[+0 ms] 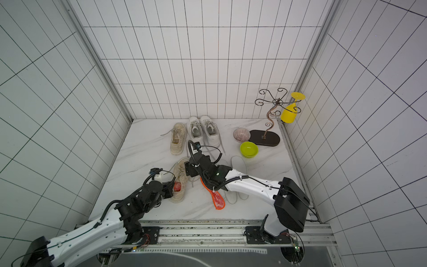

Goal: Remove the insole from the shoe
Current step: Adjust the shoe at the center of the board.

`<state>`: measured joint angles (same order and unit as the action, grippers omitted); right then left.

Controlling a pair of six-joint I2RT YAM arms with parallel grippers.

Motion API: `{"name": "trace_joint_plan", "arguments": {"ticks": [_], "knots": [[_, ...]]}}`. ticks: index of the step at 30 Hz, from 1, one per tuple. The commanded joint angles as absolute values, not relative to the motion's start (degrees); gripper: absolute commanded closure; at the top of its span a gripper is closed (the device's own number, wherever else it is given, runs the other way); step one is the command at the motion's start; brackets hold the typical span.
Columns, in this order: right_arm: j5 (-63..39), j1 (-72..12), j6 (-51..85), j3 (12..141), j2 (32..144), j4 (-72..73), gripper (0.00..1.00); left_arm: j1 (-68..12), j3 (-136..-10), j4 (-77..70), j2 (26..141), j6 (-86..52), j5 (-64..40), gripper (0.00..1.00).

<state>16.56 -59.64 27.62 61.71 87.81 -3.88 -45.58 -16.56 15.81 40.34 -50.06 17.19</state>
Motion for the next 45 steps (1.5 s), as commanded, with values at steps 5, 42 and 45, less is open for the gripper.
{"name": "trace_joint_plan", "arguments": {"ticks": [5, 42, 45], "knots": [[12.70, -64.30, 27.69, 58.18, 93.35, -2.73, 0.19, -45.43, -17.81, 5.52, 41.80, -54.36, 20.63, 1.00], [7.72, -58.05, 19.15, 52.76, 97.17, 6.57, 0.98, -39.39, -13.96, 7.06, 48.30, -48.46, 8.82, 0.92], [6.47, -58.78, 16.98, 53.61, 98.28, 6.84, 0.99, -37.18, -20.64, 15.97, 53.27, -43.02, 7.80, 0.75]]}}
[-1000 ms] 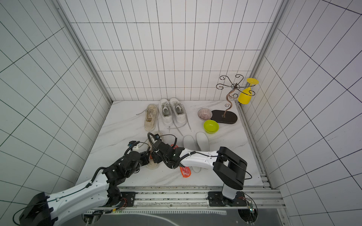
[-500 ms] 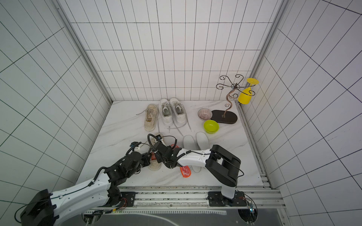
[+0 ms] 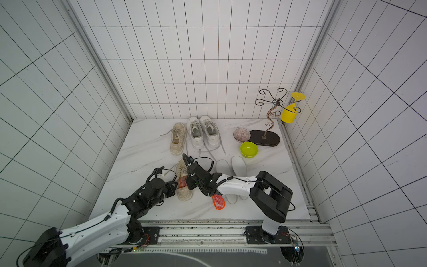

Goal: Remove the insole from the shoe
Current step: Adjust the shoe at the center of the board.

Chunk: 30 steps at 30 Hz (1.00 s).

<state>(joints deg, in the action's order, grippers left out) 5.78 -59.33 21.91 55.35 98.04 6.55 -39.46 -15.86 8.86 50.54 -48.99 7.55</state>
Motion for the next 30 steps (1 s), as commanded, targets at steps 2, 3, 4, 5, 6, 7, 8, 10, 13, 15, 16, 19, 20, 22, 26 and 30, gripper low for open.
{"name": "trace_joint_plan", "arguments": {"ticks": [2, 3, 4, 5, 6, 7, 8, 10, 13, 15, 16, 19, 20, 22, 26, 30], "knots": [[5.73, -59.00, 16.04, 53.29, 98.43, 7.93, 0.99, -37.00, -23.72, 18.13, 55.17, -39.28, 8.13, 0.65], [5.30, -58.99, 15.68, 53.10, 98.48, 8.26, 0.99, -37.00, -24.75, 18.55, 55.78, -37.51, 8.04, 0.60], [5.19, -59.05, 15.44, 53.26, 98.59, 8.27, 0.99, -36.99, -25.52, 18.88, 56.06, -36.49, 8.12, 0.56], [5.26, -59.02, 15.25, 53.48, 98.68, 8.29, 0.99, -37.00, -26.23, 19.36, 56.30, -35.56, 8.47, 0.52], [5.12, -58.98, 15.08, 53.63, 98.70, 8.20, 0.99, -37.00, -26.74, 19.40, 56.51, -34.74, 8.75, 0.46], [4.86, -59.01, 14.74, 53.71, 98.70, 8.20, 0.99, -36.93, -27.04, 18.95, 56.67, -33.63, 8.68, 0.41], [4.66, -59.14, 14.51, 53.85, 98.61, 8.24, 0.99, -36.92, -27.28, 17.90, 56.98, -31.96, 8.24, 0.38], [4.33, -59.10, 14.28, 53.76, 98.36, 8.57, 0.98, -37.00, -27.95, 16.63, 57.89, -28.94, 7.39, 0.33], [3.61, -59.15, 13.89, 53.27, 97.75, 9.29, 0.98, -36.93, -30.13, 17.88, 59.59, -27.44, 7.92, 0.28], [3.52, -59.15, 13.89, 53.20, 97.64, 9.58, 0.98, -36.96, -31.03, 17.95, 60.83, -26.91, 6.14, 0.27], [3.52, -59.15, 13.82, 53.21, 97.65, 9.59, 0.98, -36.98, -30.81, 16.97, 60.99, -26.90, 4.65, 0.27], [2.52, -59.18, 13.51, 53.09, 97.57, 10.16, 0.97, -37.00, -28.66, 12.48, 60.56, -27.41, 0.67, 0.24], [1.67, -59.15, 13.14, 52.74, 97.33, 10.88, 0.97, -37.00, -27.83, 11.08, 60.71, -27.67, 0.61, 0.22], [-0.02, -59.16, 12.74, 51.64, 96.54, 13.08, 0.97, -36.82, -27.03, 9.32, 61.29, -28.83, 2.27, 0.22], [-1.47, -59.15, 12.55, 51.06, 95.89, 14.11, 0.96, -36.43, -28.19, 9.79, 63.00, -28.06, 3.23, 0.22], [-1.90, -59.19, 12.39, 50.81, 95.89, 14.20, 0.96, -36.33, -29.44, 10.78, 65.42, -28.10, 4.33, 0.34]]}}
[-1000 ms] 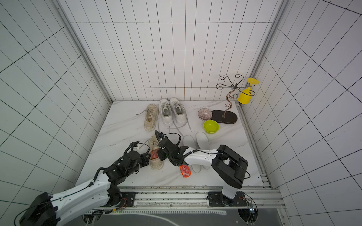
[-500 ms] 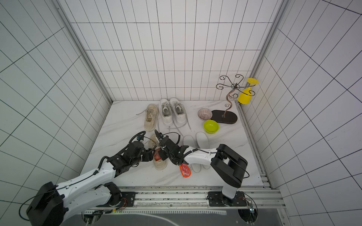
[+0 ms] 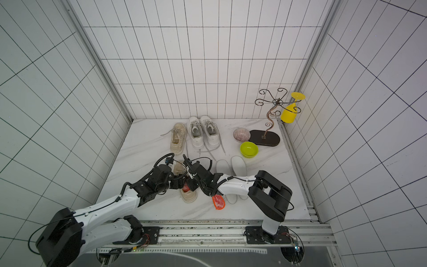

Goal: Remove the insole from the shoe
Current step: Adjust the shoe at the center of the board.

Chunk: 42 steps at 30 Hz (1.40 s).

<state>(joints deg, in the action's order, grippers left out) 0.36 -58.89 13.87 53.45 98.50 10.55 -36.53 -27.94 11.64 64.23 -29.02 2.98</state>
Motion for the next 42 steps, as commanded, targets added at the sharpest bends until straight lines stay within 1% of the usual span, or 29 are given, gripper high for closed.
{"name": "trace_joint_plan", "arguments": {"ticks": [1, 3, 5, 7, 12, 14, 16, 18, 23, 29, 36, 40, 42], "knots": [[-1.80, -59.16, 12.33, 50.72, 95.89, 14.31, 0.96, -36.31, -29.44, 10.68, 65.71, -28.27, 4.46, 0.40], [-1.30, -59.15, 12.45, 50.71, 95.82, 14.29, 0.95, -36.32, -29.38, 10.07, 65.91, -28.30, 4.14, 0.49], [-0.58, -59.15, 12.98, 50.54, 95.63, 14.30, 0.95, -36.31, -29.14, 9.81, 65.75, -28.38, 4.24, 0.54], [-0.35, -59.15, 13.01, 50.53, 95.62, 14.26, 0.94, -36.33, -28.92, 9.49, 65.65, -28.55, 4.15, 0.64], [-0.01, -59.16, 13.26, 50.40, 95.63, 14.07, 0.89, -36.33, -28.23, 7.92, 65.74, -30.48, 3.94, 0.84], [0.85, -59.16, 13.96, 50.40, 95.54, 13.81, 0.86, -36.33, -28.01, 7.19, 65.74, -31.77, 3.92, 0.89], [1.05, -59.20, 14.17, 50.58, 95.37, 13.56, 0.81, -36.35, -27.65, 6.67, 65.50, -33.29, 4.05, 0.94], [1.19, -59.20, 14.49, 50.60, 94.88, 12.78, 0.78, -36.34, -27.34, 6.30, 64.88, -34.94, 4.38, 0.98], [-0.87, -59.41, 14.68, 48.60, 91.07, 12.39, 0.73, -36.39, -26.63, 5.28, 62.71, -38.10, 4.12, 1.00], [-5.85, -61.04, 15.44, 46.53, 87.32, 11.91, 0.73, -36.50, -26.12, 3.92, 61.68, -40.11, 2.88, 1.00], [-5.43, -62.97, 19.02, 49.34, 91.92, 8.51, 0.73, -36.56, -25.80, 3.74, 60.52, -41.39, 2.55, 1.00], [-2.95, -62.98, 19.91, 51.17, 94.81, 6.80, 0.73, -36.65, -25.41, 3.29, 59.96, -41.61, 1.87, 1.00], [-0.17, -62.85, 21.18, 52.65, 96.10, 4.48, 0.73, -36.73, -25.13, 3.17, 59.58, -41.70, 1.63, 1.00]]}}
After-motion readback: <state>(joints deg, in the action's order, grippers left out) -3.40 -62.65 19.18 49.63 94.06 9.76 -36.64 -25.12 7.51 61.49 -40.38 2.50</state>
